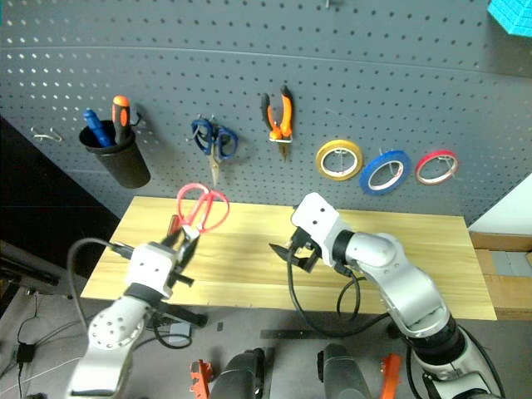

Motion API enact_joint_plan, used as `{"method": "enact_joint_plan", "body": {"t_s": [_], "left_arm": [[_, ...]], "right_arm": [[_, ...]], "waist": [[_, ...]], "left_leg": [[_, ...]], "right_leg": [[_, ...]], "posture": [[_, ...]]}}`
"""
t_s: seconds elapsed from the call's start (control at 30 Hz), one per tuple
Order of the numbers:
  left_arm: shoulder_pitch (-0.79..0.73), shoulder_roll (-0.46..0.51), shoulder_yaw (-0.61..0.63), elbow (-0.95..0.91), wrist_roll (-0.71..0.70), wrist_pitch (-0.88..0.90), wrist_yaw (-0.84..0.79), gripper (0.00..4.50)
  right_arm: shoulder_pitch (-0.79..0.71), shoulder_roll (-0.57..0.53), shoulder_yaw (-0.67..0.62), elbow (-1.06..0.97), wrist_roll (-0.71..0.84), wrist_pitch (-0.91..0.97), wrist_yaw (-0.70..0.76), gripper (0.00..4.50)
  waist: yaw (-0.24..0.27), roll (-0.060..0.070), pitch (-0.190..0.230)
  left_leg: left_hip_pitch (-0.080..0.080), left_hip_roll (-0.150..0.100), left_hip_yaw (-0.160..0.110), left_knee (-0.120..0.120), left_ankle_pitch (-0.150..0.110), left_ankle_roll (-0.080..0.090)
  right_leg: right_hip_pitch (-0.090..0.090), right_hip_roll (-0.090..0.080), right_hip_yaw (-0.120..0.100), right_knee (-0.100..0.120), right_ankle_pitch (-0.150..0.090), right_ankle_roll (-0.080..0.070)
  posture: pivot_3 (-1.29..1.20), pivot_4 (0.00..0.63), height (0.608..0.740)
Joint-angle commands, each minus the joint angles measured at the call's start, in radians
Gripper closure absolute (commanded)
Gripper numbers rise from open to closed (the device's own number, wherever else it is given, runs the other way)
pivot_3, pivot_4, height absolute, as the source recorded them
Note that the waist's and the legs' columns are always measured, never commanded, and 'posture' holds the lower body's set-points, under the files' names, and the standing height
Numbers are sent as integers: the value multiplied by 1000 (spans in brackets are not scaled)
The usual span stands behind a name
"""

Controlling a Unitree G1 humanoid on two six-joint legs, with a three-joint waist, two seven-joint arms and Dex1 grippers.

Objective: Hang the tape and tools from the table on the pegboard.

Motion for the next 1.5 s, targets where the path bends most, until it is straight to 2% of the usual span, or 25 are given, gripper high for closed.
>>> {"method": "enact_joint_plan", "body": {"t_s": [0.03,0.2,0.83,0.93,1.1,1.13,1.3,1.4,1.5], "left_arm": [[-31,26,54,-84,7,-39,3,3429],[-139,44,68,-104,2,-14,1,3429],[-472,92,-56,353,83,-100,-61,3429],[-492,87,-60,410,80,-76,-62,3429],[-492,52,-59,459,24,60,-100,3429],[-489,48,-58,460,16,75,-103,2717],[-453,35,-70,429,6,145,-134,1213],[-415,19,-51,412,-2,210,-116,135],[-390,11,13,426,-25,323,-63,26]], "right_arm": [[-9,-6,-44,-20,23,-26,8,0],[-31,11,-68,35,5,-36,-22,0],[-84,46,-41,80,-11,-62,-51,0],[-83,49,-39,77,-10,-60,-54,0],[-81,55,-34,72,-7,-58,-59,0],[-82,56,-32,71,-7,-58,-59,0],[-83,62,-13,71,-7,-56,-54,0],[-77,65,12,69,-9,-44,-53,0],[-66,73,52,64,-10,9,-66,0]], "waist": [[0,1,1],[8,1,1],[6,1,1],[3,1,1],[-5,1,1],[-5,1,1],[-12,1,1],[-13,1,1],[-14,0,3]], "left_leg": [[0,-3,0,0,0,0],[-1,-5,-1,-1,0,0],[-1,-6,-2,-1,0,0],[-1,-6,-2,-1,0,0],[-1,-6,-2,0,0,0],[-1,-6,-2,0,0,0],[-1,-6,-3,0,0,0],[-1,-5,-3,0,0,0],[-1,-5,-3,0,0,0]], "right_leg": [[0,1,0,0,0,0],[-1,1,-1,0,0,0],[-1,1,-2,2,1,-1],[-1,1,-2,2,2,-2],[-1,1,-3,3,1,-2],[-1,1,-3,3,1,-2],[-1,1,-3,3,1,-2],[-1,1,-3,3,1,-2],[-1,1,-3,3,1,-2]], "posture": [[-68,239,740],[-55,225,740],[-94,215,740],[-98,217,740],[-103,222,740],[-104,223,740],[-104,230,740],[-102,240,740],[-98,249,740]]}}
